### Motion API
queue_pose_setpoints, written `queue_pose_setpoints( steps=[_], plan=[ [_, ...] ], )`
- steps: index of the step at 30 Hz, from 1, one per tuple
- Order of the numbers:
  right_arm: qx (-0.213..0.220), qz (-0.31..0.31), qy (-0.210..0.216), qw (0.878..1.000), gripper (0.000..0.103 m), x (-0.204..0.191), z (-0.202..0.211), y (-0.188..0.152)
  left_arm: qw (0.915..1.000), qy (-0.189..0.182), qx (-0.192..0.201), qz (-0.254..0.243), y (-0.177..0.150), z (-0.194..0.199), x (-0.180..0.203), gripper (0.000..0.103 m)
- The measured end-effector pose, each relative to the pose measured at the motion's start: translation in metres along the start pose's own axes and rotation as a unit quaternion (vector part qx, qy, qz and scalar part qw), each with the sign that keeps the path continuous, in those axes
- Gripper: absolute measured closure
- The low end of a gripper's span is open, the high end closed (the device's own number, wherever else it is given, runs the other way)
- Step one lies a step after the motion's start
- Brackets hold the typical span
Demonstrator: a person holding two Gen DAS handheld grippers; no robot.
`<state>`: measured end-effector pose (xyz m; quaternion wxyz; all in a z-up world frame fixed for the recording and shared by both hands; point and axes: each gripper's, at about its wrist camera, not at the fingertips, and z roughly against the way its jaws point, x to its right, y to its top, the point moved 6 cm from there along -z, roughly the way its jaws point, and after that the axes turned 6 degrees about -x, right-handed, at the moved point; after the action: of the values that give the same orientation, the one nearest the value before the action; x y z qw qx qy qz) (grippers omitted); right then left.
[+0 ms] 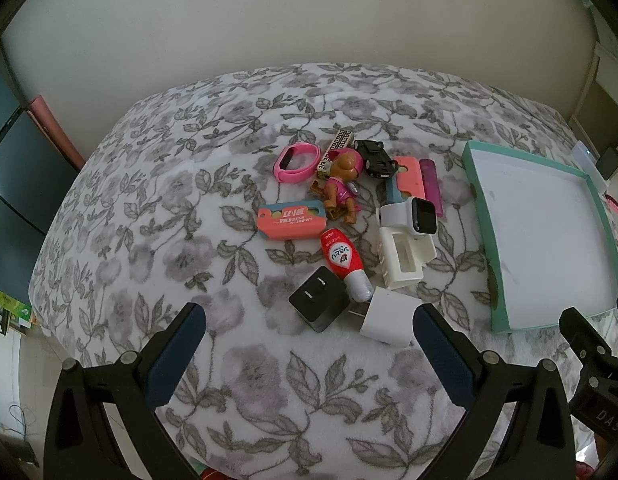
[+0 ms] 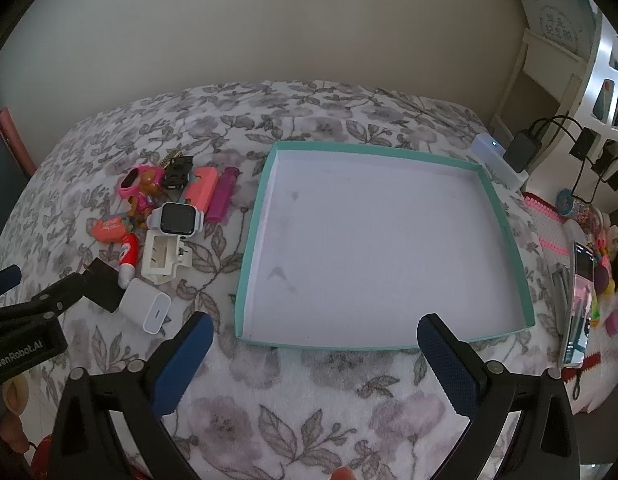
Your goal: Organize rigid objects
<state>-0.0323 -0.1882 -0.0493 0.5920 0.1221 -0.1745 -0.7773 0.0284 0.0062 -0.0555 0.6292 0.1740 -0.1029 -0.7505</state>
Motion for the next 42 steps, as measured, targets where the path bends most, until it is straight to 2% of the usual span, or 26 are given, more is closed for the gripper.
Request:
queue_pose_setpoints(
  steps=[17, 20, 23, 31, 40, 42],
  plan=[
    [-0.007, 0.005, -0.009, 1.000, 0.000, -0.001, -0.006, -0.004, 1.0000, 0.001, 0.000, 0.000, 0.000, 0.000, 0.001, 0.000],
    [-0.012, 0.010, -0.023, 1.000, 0.000, 0.001, -0.007, -0.004, 1.0000, 0.001, -0.001, 0.000, 0.000, 0.000, 0.000, 0.000],
    [-0.008, 0.004, -0.009, 1.000, 0.000, -0.001, -0.007, -0.004, 1.0000, 0.001, -0.001, 0.000, 0.000, 0.000, 0.001, 0.000],
    [-0.013, 0.009, -0.019, 1.000, 0.000, 0.000, -0.007, -0.004, 1.0000, 0.001, -0.001, 0.000, 0.000, 0.000, 0.001, 0.000],
    [-0.006, 0.002, -0.005, 1.000, 0.000, -0.002, -0.008, -0.005, 1.0000, 0.001, 0.000, 0.005, 0.000, 0.000, -0.002, 0.000],
    [-0.004, 0.002, -0.003, 1.000, 0.000, -0.003, -0.008, -0.003, 0.9998, 0.013, 0.004, 0.018, 0.003, -0.001, -0.010, 0.000]
  ],
)
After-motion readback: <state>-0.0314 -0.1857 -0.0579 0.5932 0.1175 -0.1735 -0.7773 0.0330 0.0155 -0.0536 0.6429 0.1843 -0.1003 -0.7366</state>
